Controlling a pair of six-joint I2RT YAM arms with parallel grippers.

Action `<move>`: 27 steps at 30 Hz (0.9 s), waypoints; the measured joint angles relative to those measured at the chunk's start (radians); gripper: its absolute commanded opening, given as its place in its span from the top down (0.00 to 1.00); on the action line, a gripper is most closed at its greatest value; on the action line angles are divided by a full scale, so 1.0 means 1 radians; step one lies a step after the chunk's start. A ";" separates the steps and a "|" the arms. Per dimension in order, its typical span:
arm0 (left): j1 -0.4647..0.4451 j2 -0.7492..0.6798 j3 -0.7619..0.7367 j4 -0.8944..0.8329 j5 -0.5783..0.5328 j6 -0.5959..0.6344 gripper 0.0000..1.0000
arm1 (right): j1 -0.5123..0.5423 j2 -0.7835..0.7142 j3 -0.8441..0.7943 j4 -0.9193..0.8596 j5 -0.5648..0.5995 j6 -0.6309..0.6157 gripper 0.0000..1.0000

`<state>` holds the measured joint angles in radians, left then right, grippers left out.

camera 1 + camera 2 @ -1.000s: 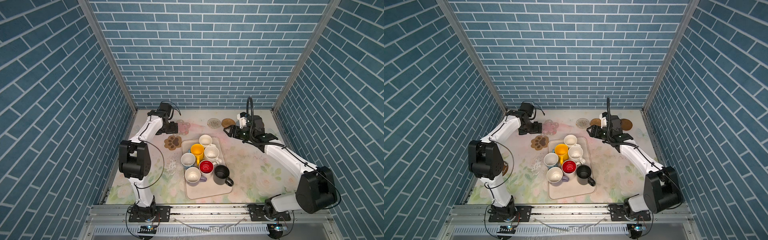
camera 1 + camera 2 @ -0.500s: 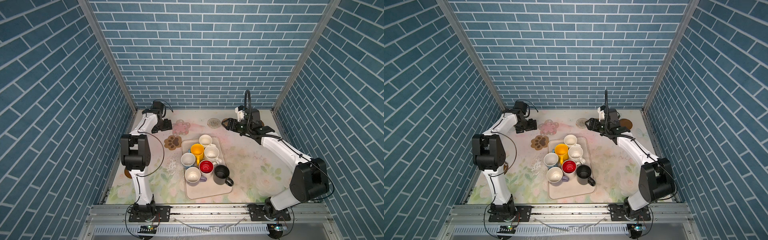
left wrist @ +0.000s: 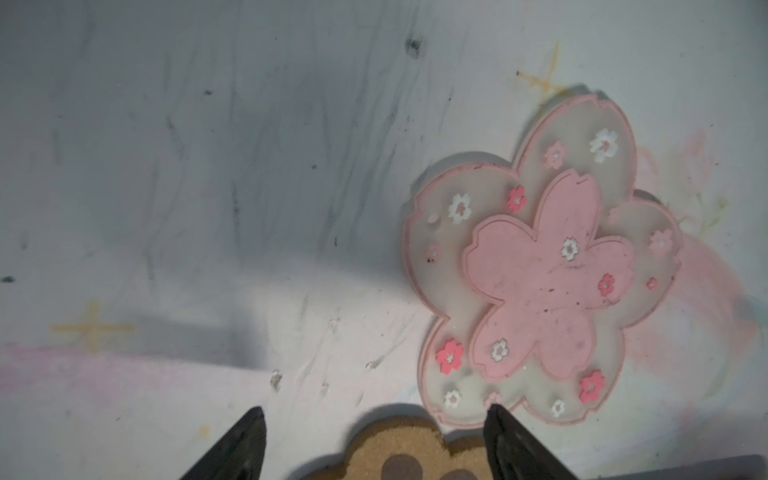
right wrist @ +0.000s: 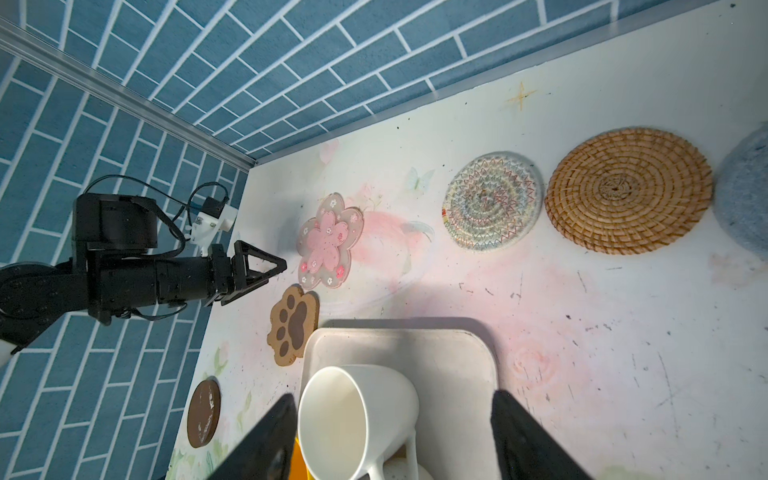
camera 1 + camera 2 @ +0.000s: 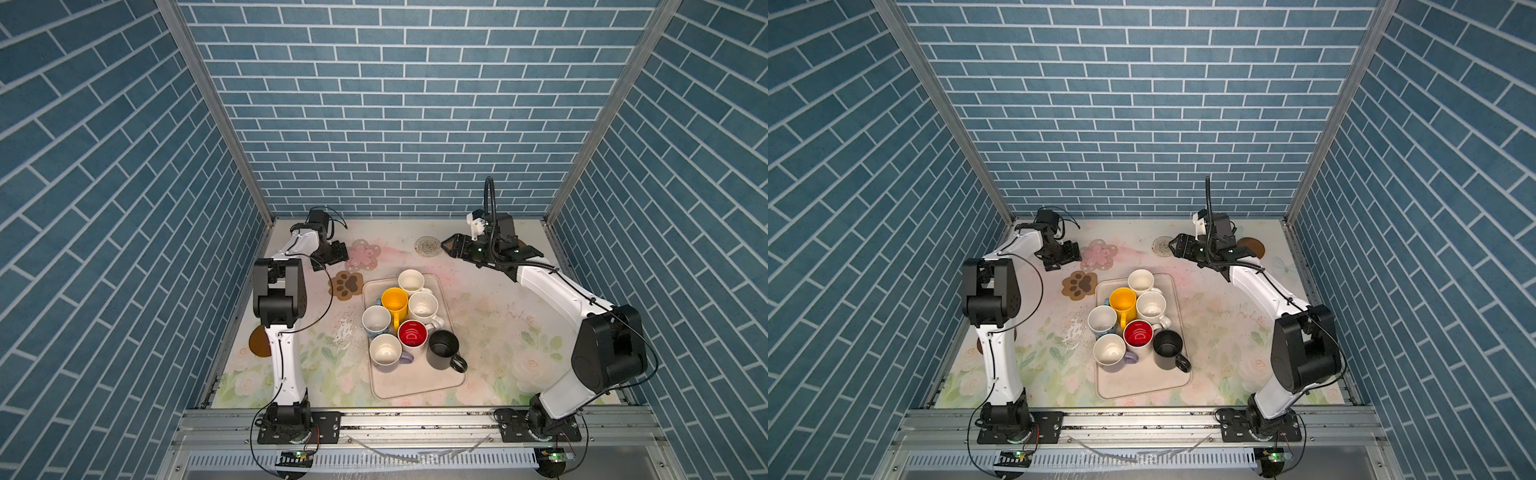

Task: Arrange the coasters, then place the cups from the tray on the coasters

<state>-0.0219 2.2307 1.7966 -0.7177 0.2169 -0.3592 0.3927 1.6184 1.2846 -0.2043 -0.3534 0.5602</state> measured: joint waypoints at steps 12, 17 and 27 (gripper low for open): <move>-0.002 0.060 0.023 0.129 0.077 -0.105 0.21 | 0.000 0.000 0.001 -0.033 0.007 -0.030 0.26; -0.012 0.084 0.048 0.175 0.089 -0.137 0.22 | 0.000 0.000 0.001 -0.051 0.009 -0.038 0.26; -0.097 0.134 0.108 0.239 0.100 -0.193 0.24 | -0.005 -0.001 0.001 -0.074 0.010 -0.045 0.27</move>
<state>-0.1188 2.3642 1.9041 -0.4786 0.3168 -0.5522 0.3874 1.6176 1.2858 -0.2783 -0.3439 0.5148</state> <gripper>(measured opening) 0.767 0.734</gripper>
